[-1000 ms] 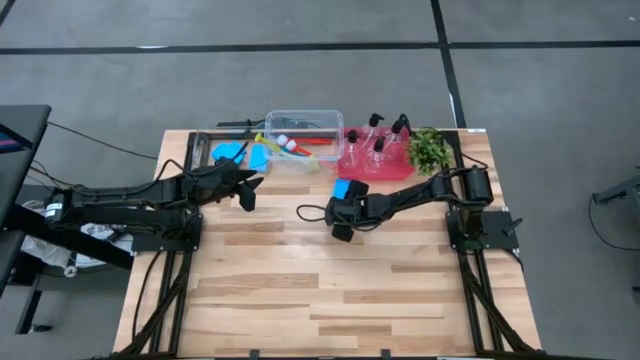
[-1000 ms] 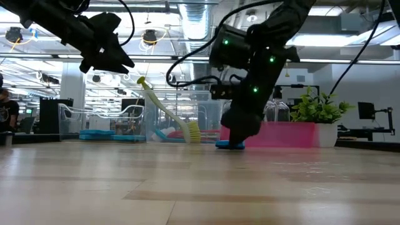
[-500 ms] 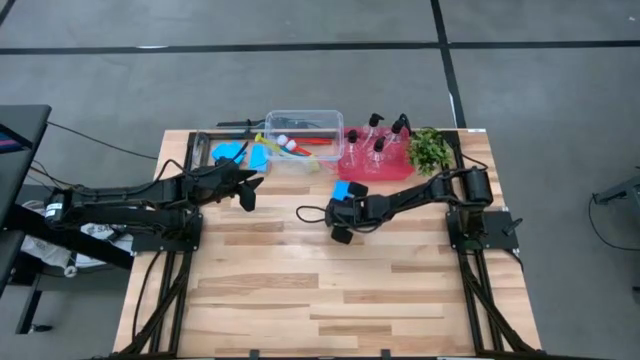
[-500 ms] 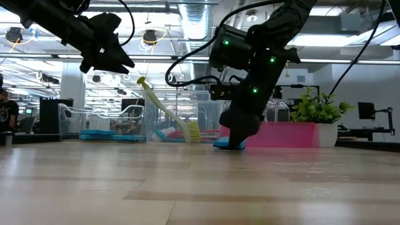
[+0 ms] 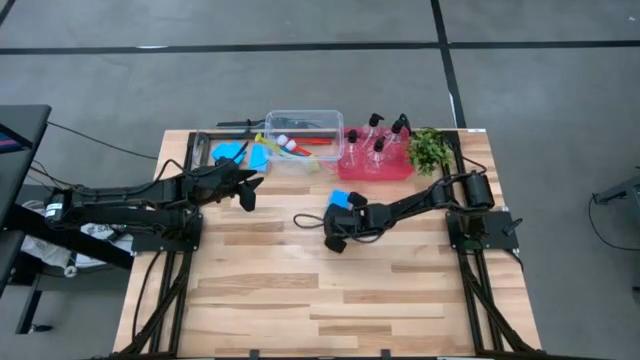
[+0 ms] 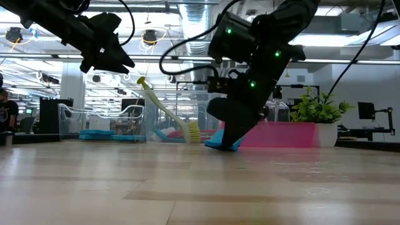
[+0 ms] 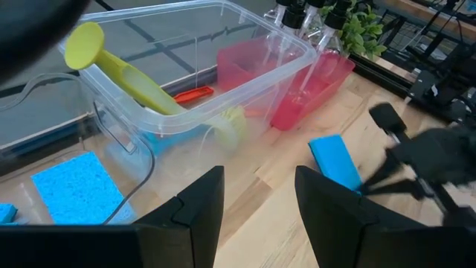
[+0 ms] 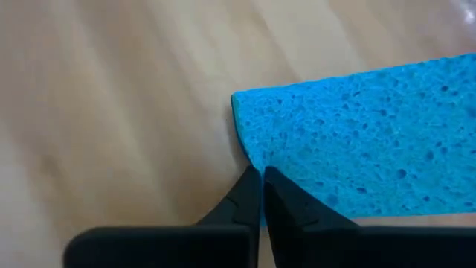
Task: Pick & Place Kitchen Sink Supplies
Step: Put the blue sponge into the transparent bin, then return to Home Position
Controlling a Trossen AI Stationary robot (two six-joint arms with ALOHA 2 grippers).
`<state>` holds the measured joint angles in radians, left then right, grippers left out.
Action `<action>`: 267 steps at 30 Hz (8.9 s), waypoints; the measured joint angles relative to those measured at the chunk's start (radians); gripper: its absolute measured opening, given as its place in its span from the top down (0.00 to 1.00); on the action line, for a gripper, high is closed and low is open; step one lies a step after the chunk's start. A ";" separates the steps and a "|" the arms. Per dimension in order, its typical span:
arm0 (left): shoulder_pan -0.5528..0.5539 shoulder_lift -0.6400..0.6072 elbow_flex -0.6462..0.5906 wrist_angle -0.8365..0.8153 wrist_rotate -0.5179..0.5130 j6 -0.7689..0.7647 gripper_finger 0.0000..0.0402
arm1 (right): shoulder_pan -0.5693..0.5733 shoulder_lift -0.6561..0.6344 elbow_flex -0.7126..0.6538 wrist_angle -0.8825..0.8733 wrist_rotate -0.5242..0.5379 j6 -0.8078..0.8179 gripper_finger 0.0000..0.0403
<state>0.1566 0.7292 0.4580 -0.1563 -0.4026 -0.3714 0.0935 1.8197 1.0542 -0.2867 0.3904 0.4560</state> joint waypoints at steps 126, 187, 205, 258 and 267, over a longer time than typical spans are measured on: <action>-0.009 0.377 0.000 0.565 0.737 0.674 0.96 | -0.110 -0.256 0.051 0.570 -0.822 0.047 0.39; 0.615 0.176 0.000 -0.005 0.115 0.382 0.95 | -0.142 -0.257 0.004 0.392 -0.934 0.110 0.70; 0.647 0.266 0.001 0.022 0.121 0.362 0.60 | -0.140 -0.257 0.004 0.369 -0.858 0.084 0.70; 0.451 -0.569 -0.240 0.072 0.582 0.106 0.52 | -0.148 -0.445 0.005 0.371 -0.516 -0.207 0.69; 0.207 -0.566 -0.356 0.127 0.387 0.043 0.52 | -0.125 -0.639 0.005 0.164 -0.360 -0.302 0.69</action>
<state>0.3631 0.1631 0.1022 -0.0294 -0.0152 -0.3282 -0.0315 1.1808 1.0588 -0.1229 0.0301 0.1541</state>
